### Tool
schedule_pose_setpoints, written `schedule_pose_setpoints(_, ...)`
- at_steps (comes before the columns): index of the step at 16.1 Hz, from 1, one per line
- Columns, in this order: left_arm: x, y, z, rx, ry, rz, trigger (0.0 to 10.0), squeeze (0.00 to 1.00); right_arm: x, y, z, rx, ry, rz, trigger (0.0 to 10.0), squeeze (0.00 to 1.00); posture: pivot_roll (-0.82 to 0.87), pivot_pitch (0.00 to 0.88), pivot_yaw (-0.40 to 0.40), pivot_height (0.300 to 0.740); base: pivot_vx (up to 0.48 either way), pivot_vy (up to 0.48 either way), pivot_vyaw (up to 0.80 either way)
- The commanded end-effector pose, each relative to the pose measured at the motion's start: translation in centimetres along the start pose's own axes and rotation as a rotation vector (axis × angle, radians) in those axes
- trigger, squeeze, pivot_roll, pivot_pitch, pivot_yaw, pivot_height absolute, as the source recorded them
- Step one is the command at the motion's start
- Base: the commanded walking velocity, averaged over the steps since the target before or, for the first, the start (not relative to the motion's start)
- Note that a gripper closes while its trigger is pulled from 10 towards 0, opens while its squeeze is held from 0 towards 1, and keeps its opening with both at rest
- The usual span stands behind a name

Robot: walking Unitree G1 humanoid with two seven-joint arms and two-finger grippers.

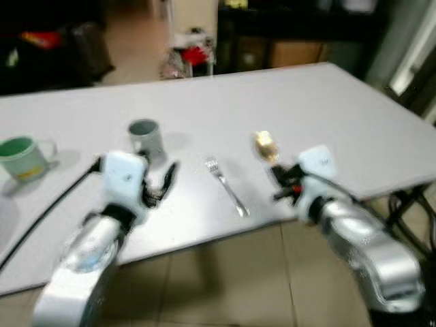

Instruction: Setting the table

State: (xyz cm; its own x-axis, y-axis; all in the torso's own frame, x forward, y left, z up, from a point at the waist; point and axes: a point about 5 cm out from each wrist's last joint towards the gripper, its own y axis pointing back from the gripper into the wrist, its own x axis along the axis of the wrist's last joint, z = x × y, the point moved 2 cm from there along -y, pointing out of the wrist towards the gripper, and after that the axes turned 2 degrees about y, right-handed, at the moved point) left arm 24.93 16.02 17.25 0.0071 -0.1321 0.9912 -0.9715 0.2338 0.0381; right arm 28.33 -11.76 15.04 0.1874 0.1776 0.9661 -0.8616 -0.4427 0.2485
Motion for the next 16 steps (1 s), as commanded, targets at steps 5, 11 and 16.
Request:
schedule_pose_setpoints(5,-0.5,0.4,1.1,-0.061,-0.007,-0.027,10.0,0.0,-1.8,-0.8,0.9,0.016,0.041,-0.126,10.0,0.0,-0.03,0.0,-0.01,0.74,0.052,0.0,0.0)
schedule_pose_setpoints(11,-0.6,0.9,1.3,-0.152,-0.021,-0.05,10.0,0.0,-3.1,-5.9,1.4,-0.03,0.008,-0.181,10.0,0.0,-0.01,0.014,-0.003,0.74,0.0,0.0,0.0)
schedule_pose_setpoints(16,-0.8,1.7,1.0,-0.202,-0.045,-0.076,10.0,0.0,-4.0,-9.2,0.2,0.019,0.038,-0.236,10.0,0.0,0.01,0.039,-0.005,0.74,0.0,0.0,0.0)
